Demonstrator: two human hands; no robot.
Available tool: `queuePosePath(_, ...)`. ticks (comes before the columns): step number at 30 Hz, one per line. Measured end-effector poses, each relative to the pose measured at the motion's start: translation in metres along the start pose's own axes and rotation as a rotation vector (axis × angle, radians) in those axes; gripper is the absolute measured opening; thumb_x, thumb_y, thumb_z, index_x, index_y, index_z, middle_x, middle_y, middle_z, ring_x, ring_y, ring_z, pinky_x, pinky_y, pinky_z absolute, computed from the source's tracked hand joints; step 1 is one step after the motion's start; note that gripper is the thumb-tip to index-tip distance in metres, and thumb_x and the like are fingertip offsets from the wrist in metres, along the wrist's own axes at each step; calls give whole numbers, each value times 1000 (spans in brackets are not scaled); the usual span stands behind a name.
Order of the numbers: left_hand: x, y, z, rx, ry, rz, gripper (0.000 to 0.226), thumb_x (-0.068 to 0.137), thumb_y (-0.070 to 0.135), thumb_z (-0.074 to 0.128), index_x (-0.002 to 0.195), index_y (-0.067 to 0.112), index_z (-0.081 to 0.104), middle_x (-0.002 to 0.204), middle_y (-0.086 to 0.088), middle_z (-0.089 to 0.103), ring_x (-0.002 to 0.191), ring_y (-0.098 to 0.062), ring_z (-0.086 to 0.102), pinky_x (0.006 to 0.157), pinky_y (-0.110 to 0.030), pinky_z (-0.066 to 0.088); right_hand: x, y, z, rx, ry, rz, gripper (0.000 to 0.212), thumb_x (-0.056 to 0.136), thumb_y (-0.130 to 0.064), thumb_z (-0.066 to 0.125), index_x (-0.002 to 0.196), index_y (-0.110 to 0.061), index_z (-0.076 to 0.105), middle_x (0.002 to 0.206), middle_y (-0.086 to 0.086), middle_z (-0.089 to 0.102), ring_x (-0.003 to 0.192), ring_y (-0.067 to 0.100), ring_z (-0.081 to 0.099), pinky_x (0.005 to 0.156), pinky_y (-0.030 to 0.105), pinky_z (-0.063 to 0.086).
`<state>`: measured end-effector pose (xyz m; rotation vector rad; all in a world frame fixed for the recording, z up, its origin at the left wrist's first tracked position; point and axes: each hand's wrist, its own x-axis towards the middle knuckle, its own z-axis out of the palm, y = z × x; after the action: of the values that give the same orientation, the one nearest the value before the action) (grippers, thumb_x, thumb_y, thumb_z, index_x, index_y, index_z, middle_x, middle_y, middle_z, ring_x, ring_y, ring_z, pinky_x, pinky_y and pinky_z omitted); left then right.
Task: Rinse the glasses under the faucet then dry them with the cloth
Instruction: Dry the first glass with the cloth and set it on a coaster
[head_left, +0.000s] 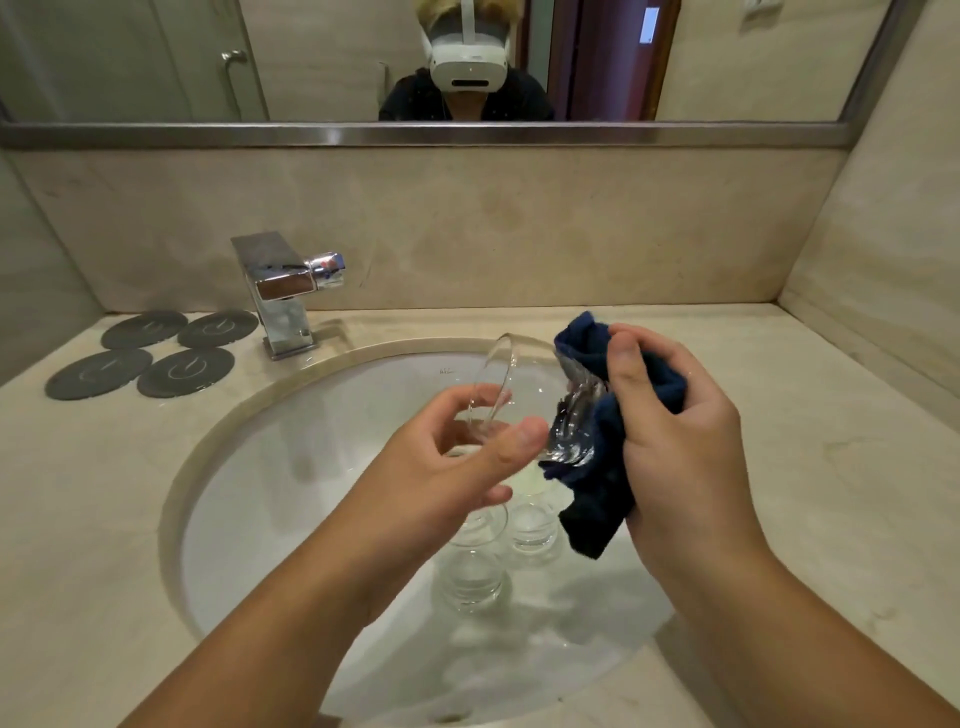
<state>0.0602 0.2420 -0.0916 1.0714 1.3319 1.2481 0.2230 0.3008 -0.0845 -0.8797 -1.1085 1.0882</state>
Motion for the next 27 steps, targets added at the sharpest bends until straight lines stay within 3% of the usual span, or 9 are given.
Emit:
queuePosePath(2, 4, -2, 1, -68, 58, 44, 66, 63, 63, 87, 121, 35, 73, 110, 9, 80, 108, -12, 78, 89, -28, 63, -1, 2, 1, -3, -56, 71, 19, 103, -44, 65, 107, -31, 77, 95, 11, 78, 78, 43, 72, 72, 67, 62)
queuePosePath(4, 6, 1, 0, -191, 95, 49, 62, 63, 55, 88, 116, 28, 76, 114, 2, 81, 109, -15, 78, 87, -26, 63, -4, 0, 5, 9, -107, 82, 21, 105, -44, 61, 110, -31, 77, 93, 20, 75, 73, 50, 69, 69, 70, 61)
queuePosePath(9, 4, 2, 0, -34, 158, 94, 52, 68, 59, 83, 110, 29, 76, 107, 1, 83, 101, -14, 79, 90, -35, 60, -16, -8, 8, -26, -173, -51, 32, 106, -42, 52, 130, -32, 71, 60, 4, 59, 49, 17, 56, 46, 30, 48)
queuePosePath(13, 2, 4, 3, 141, 184, 131, 58, 70, 65, 80, 116, 29, 72, 98, 6, 82, 95, -13, 79, 95, -44, 63, -20, 1, 8, -127, -248, -151, 49, 100, -59, 46, 146, -46, 59, 55, -10, 49, 49, 12, 46, 46, 23, 38)
queuePosePath(17, -1, 8, 4, 261, 133, 156, 64, 65, 68, 81, 119, 36, 69, 97, 14, 81, 92, -6, 78, 93, -42, 63, -10, 7, 3, -236, -217, -185, 49, 103, -58, 41, 148, -44, 59, 97, -21, 75, 96, -2, 70, 86, 19, 53)
queuePosePath(19, -2, 8, 2, 268, 112, 136, 57, 70, 61, 82, 120, 36, 69, 99, 14, 82, 93, -6, 79, 96, -42, 62, -6, 6, 4, -245, -230, -138, 43, 108, -50, 41, 145, -43, 61, 111, -16, 79, 109, 1, 71, 100, 28, 55)
queuePosePath(21, -1, 6, 1, 202, 96, 113, 60, 72, 63, 82, 123, 35, 70, 105, 10, 82, 100, -9, 79, 101, -43, 60, -6, 4, 4, -235, -253, -110, 38, 110, -47, 41, 141, -44, 63, 100, 1, 80, 99, 7, 75, 94, 36, 60)
queuePosePath(24, 2, 1, 3, 58, 177, 79, 73, 65, 76, 82, 124, 35, 69, 106, 7, 83, 103, -16, 79, 104, -46, 59, -12, -4, 7, -162, -293, -66, 36, 105, -50, 42, 134, -48, 64, 78, 15, 71, 68, 11, 66, 58, 18, 53)
queuePosePath(27, 5, -1, 6, -43, 276, 45, 80, 67, 76, 88, 125, 26, 65, 104, 4, 82, 99, -18, 81, 101, -48, 61, -19, 0, 11, -125, -314, -44, 41, 104, -64, 43, 138, -51, 62, 64, 2, 65, 64, 18, 62, 56, 34, 51)
